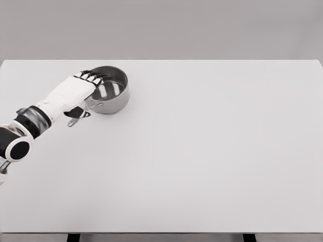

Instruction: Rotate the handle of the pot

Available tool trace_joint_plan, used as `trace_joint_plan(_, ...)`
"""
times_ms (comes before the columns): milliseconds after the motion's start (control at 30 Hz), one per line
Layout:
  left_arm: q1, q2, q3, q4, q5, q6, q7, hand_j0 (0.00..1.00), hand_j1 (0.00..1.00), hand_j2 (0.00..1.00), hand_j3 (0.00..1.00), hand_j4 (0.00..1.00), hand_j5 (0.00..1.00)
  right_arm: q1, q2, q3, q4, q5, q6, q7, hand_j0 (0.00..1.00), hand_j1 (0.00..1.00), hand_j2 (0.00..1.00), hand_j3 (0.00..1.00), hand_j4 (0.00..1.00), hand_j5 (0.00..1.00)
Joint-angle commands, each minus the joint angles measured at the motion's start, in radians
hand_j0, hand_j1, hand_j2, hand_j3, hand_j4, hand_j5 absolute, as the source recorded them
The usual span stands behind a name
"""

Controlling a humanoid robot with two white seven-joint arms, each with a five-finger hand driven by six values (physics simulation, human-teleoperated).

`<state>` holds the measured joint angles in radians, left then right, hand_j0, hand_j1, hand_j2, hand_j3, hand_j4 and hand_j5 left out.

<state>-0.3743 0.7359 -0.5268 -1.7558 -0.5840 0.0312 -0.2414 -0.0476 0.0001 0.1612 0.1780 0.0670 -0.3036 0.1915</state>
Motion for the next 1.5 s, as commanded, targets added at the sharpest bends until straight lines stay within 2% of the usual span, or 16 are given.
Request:
trace_joint_plan(0, 0.002, 0.014, 0.007, 0.001, 0.000, 0.000, 0.001, 1.00, 1.00, 1.00, 1.00, 1.00, 1.00, 0.000, 0.000, 0.000, 0.000, 0.001, 0.000, 0.000, 1.00, 1.00, 1.00, 1.00, 1.00, 1.00)
trace_joint_plan(633, 0.012, 0.062, 0.060, 0.047, 0.001, -0.004, 0.002, 1.00, 1.00, 1.00, 1.00, 1.00, 1.00, 0.000, 0.000, 0.000, 0.000, 0.001, 0.000, 0.000, 1.00, 1.00, 1.00, 1.00, 1.00, 1.00)
trace_joint_plan(800, 0.048, 0.062, 0.114, 0.061, 0.023, -0.004, 0.004, 1.00, 1.00, 1.00, 1.00, 1.00, 1.00, 0.000, 0.000, 0.000, 0.000, 0.001, 0.000, 0.000, 1.00, 1.00, 1.00, 1.00, 1.00, 1.00)
trace_joint_plan(933, 0.054, 0.062, 0.136, 0.062, 0.050, -0.004, 0.007, 1.00, 1.00, 1.00, 1.00, 1.00, 1.00, 0.000, 0.000, 0.000, 0.000, 0.001, 0.000, 0.000, 1.00, 1.00, 1.00, 1.00, 1.00, 1.00)
trace_joint_plan(1467, 0.061, 0.059, 0.183, 0.150, 0.066, -0.005, 0.024, 1.00, 1.00, 1.00, 1.00, 1.00, 1.00, 0.000, 0.000, 0.000, 0.000, -0.001, 0.000, 0.000, 1.00, 1.00, 1.00, 1.00, 1.00, 1.00)
